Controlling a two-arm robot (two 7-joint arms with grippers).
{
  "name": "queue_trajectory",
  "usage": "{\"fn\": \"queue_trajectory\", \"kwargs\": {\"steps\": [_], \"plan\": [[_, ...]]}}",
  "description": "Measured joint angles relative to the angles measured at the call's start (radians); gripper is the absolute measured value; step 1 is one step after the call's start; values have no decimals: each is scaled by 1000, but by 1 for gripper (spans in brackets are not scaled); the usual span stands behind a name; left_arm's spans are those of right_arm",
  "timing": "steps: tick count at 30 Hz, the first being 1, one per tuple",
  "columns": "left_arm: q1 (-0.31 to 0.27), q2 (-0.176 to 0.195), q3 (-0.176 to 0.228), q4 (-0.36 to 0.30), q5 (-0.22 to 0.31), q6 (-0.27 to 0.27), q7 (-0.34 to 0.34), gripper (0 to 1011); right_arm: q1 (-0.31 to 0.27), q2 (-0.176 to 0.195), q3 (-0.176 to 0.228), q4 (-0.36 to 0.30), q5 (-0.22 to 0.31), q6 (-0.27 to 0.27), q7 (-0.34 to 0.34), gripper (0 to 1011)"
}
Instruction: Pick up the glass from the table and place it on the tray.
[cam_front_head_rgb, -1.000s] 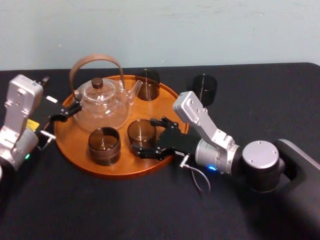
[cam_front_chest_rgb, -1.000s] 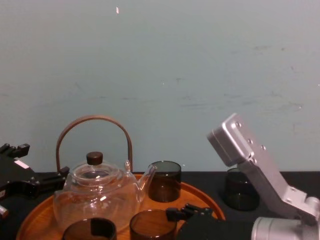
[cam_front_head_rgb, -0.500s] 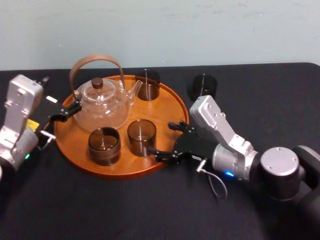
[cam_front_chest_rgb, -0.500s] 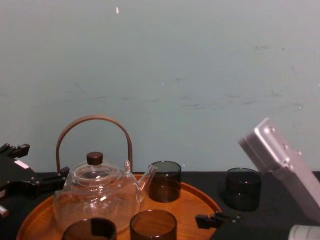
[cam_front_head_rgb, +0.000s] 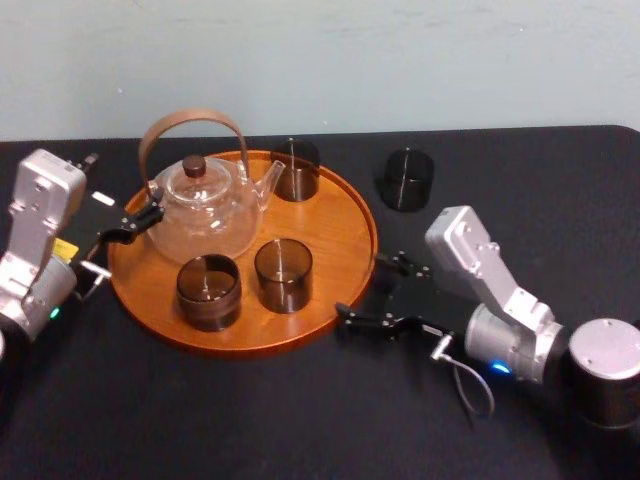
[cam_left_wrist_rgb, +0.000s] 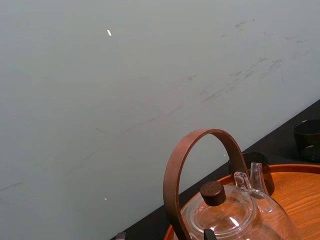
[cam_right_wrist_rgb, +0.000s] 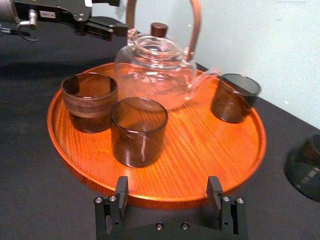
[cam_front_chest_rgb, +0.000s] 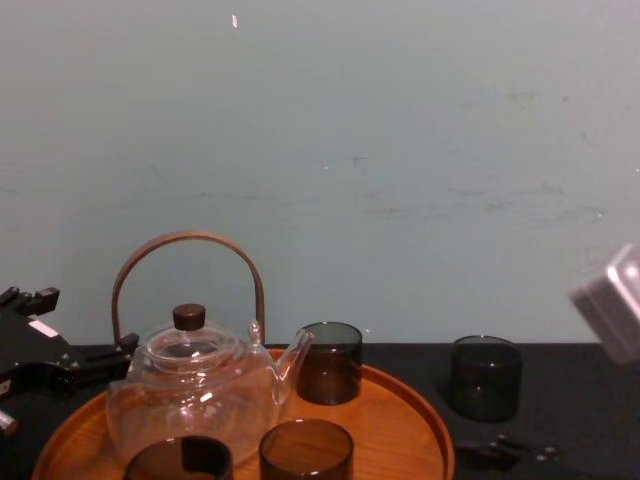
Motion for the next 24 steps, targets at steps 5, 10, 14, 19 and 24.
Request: {"fn": "queue_trajectory", "kwargs": {"steps": [5, 10, 14, 19, 24], "plan": [[0, 0, 0, 0, 0, 0, 0, 1010, -27, 21, 30, -22, 8, -1, -14, 1002], [0, 0, 0, 0, 0, 0, 0, 1009, -52, 37, 66, -38, 16, -3, -33, 1002], [0, 0, 0, 0, 0, 0, 0, 1010, -63, 42, 87, -40, 15, -5, -50, 1002], [0, 0, 0, 0, 0, 0, 0, 1010, -68, 42, 116, -28, 6, -5, -78, 1002], [0, 0, 0, 0, 0, 0, 0, 1010, -59, 34, 147, 0, -2, -3, -101, 1002]]}}
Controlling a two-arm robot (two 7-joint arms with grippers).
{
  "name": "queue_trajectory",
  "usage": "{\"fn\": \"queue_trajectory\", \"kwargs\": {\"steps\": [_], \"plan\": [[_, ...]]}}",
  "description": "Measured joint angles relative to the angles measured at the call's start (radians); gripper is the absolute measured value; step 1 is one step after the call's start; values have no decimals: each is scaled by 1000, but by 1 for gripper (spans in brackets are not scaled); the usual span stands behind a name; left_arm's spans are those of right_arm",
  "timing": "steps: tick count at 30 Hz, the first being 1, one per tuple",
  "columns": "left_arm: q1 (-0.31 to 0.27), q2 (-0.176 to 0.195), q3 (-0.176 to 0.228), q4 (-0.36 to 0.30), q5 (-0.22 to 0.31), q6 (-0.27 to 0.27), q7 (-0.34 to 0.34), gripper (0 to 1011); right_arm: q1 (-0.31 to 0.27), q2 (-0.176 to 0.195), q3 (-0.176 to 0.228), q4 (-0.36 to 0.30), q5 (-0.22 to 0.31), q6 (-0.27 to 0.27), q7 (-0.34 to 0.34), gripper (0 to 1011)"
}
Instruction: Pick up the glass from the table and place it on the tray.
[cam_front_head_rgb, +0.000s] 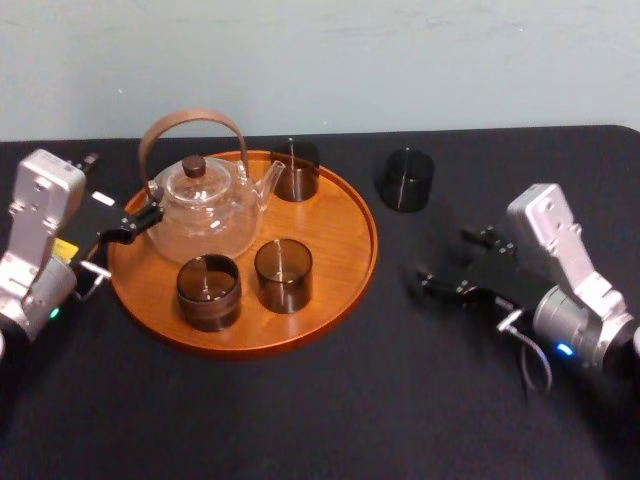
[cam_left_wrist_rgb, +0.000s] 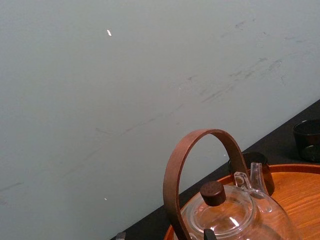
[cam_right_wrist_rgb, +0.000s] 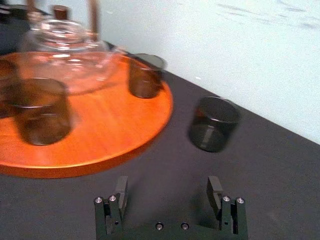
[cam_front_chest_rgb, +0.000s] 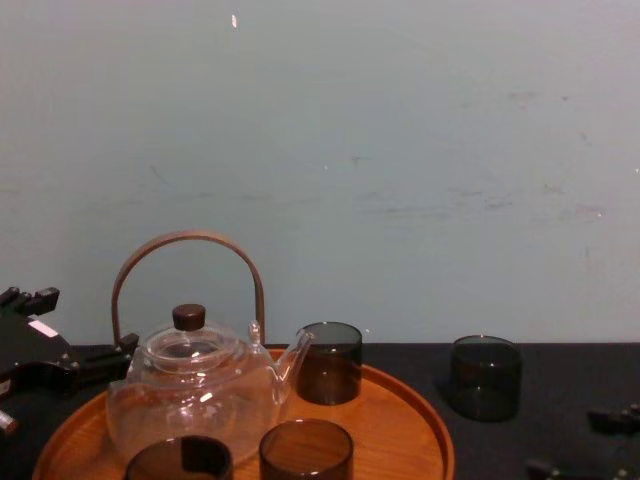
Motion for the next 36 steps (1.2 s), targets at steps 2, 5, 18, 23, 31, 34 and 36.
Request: {"fn": "queue_trajectory", "kwargs": {"steps": [2, 5, 18, 23, 31, 34, 36], "plan": [[0, 0, 0, 0, 0, 0, 0, 1009, 11, -4, 16, 17, -4, 4, -11, 1002], [0, 0, 0, 0, 0, 0, 0, 1010, 29, -10, 35, 40, -6, 9, -17, 1002], [0, 0, 0, 0, 0, 0, 0, 1009, 164, -62, 58, 165, -22, 38, -13, 1002], [0, 0, 0, 0, 0, 0, 0, 1010, 218, -87, 41, 213, -36, 41, -2, 1002], [0, 0, 0, 0, 0, 0, 0, 1009, 290, -126, 6, 293, -58, 43, 16, 1002], [0, 0, 0, 0, 0, 0, 0, 1009, 319, -142, -7, 334, -69, 40, 18, 1002], [0, 0, 0, 0, 0, 0, 0, 1010, 341, -154, -15, 367, -78, 35, 19, 1002]]}}
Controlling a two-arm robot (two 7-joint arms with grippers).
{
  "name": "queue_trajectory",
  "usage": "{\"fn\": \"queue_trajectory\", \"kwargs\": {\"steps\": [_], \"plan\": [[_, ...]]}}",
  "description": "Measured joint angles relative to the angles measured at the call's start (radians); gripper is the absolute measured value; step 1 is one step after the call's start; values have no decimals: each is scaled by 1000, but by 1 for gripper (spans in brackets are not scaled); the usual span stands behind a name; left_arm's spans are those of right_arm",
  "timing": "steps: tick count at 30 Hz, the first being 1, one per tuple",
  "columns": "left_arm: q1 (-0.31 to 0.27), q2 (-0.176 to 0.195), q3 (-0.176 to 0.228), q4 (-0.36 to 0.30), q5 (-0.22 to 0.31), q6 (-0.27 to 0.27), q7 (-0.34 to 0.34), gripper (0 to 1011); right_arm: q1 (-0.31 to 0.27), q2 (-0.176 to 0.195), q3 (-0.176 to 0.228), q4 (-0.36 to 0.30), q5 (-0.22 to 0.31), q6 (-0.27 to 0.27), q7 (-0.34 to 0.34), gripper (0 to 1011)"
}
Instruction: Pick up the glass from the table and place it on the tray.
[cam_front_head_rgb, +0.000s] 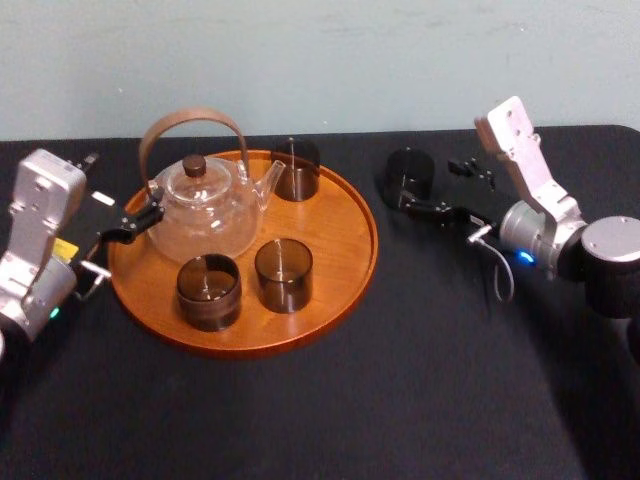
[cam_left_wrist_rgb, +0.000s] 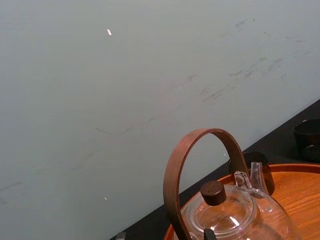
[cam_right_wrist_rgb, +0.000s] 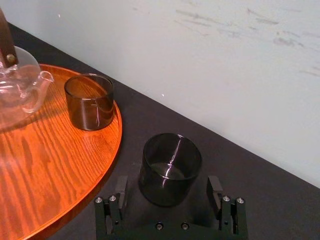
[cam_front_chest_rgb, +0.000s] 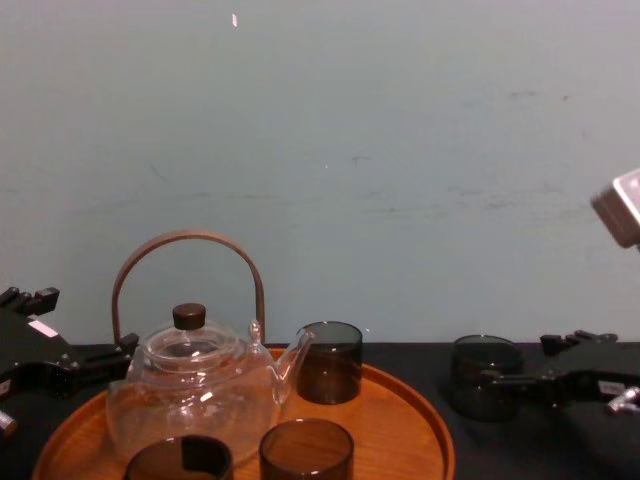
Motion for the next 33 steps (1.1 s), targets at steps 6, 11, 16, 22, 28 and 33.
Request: {"fn": "queue_trajectory", "kwargs": {"steps": [6, 11, 16, 22, 28, 33], "plan": [[0, 0, 0, 0, 0, 0, 0, 1009, 41, -23, -11, 68, -16, -11, -2, 1002], [0, 0, 0, 0, 0, 0, 0, 1010, 70, -39, -15, 116, -27, -18, -2, 1002], [0, 0, 0, 0, 0, 0, 0, 1010, 94, -52, -15, 155, -34, -23, -4, 1002], [0, 0, 0, 0, 0, 0, 0, 1010, 124, -69, -14, 202, -41, -31, -4, 1002], [0, 0, 0, 0, 0, 0, 0, 1010, 167, -92, -11, 277, -48, -49, -4, 1002], [0, 0, 0, 0, 0, 0, 0, 1009, 189, -103, -11, 314, -55, -61, -4, 1002]]}}
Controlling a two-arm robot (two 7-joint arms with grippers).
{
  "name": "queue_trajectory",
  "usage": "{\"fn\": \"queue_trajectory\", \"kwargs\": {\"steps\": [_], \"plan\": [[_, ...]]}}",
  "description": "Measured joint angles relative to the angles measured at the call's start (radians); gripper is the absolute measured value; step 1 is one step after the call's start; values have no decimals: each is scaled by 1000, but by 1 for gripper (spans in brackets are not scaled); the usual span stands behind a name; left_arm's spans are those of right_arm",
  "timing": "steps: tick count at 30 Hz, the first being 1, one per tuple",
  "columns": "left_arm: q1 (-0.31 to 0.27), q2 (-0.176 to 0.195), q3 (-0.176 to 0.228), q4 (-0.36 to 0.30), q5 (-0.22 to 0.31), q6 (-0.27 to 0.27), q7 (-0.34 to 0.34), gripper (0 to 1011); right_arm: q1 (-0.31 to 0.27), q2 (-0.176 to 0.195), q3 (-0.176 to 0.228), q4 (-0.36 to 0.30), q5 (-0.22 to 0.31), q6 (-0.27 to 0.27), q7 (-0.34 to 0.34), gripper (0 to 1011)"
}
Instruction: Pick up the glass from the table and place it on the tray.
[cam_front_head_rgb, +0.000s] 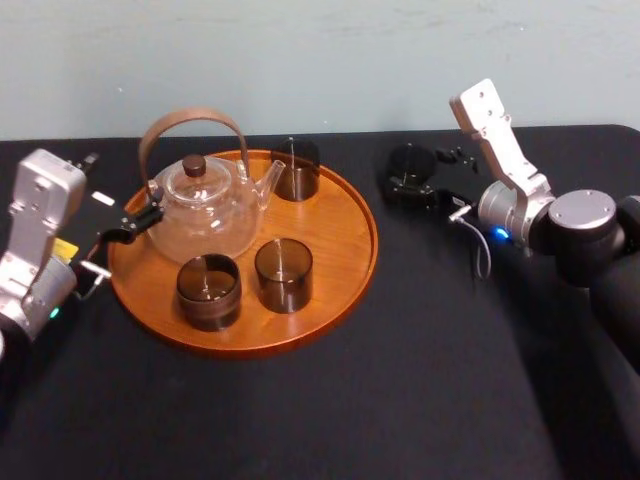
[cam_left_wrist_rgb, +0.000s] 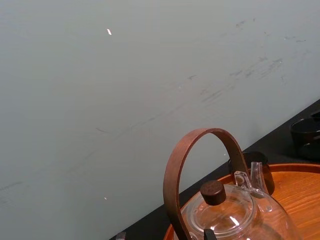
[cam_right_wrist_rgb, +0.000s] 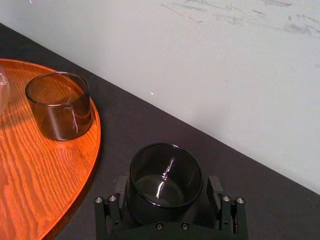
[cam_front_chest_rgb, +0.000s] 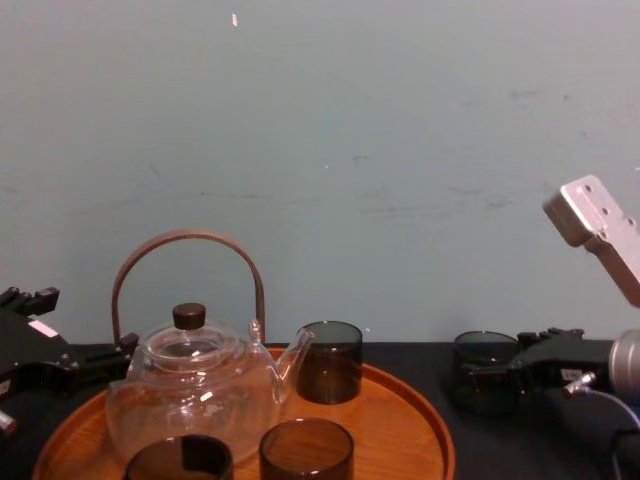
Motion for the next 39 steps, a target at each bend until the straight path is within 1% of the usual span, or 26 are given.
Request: {"fn": "queue_trajectory", "kwargs": {"steps": [3, 11, 14, 20, 24, 34, 37, 39], "plan": [[0, 0, 0, 0, 0, 0, 0, 1010, 8, -5, -1, 12, -4, -4, 1, 1002], [0, 0, 0, 0, 0, 0, 0, 1010, 45, -27, -7, 75, -23, -29, 2, 1002], [0, 0, 0, 0, 0, 0, 0, 1010, 50, -32, -9, 85, -26, -36, 2, 1002], [0, 0, 0, 0, 0, 0, 0, 1010, 50, -31, -9, 83, -26, -36, 3, 1003], [0, 0, 0, 0, 0, 0, 0, 1009, 49, -30, -8, 81, -25, -35, 3, 934], [0, 0, 0, 0, 0, 0, 0, 1009, 47, -29, -8, 78, -24, -33, 3, 927], [0, 0, 0, 0, 0, 0, 0, 1010, 39, -25, -5, 62, -22, -33, 16, 927], [0, 0, 0, 0, 0, 0, 0, 1010, 30, -19, -4, 40, -19, -32, 27, 927]]}}
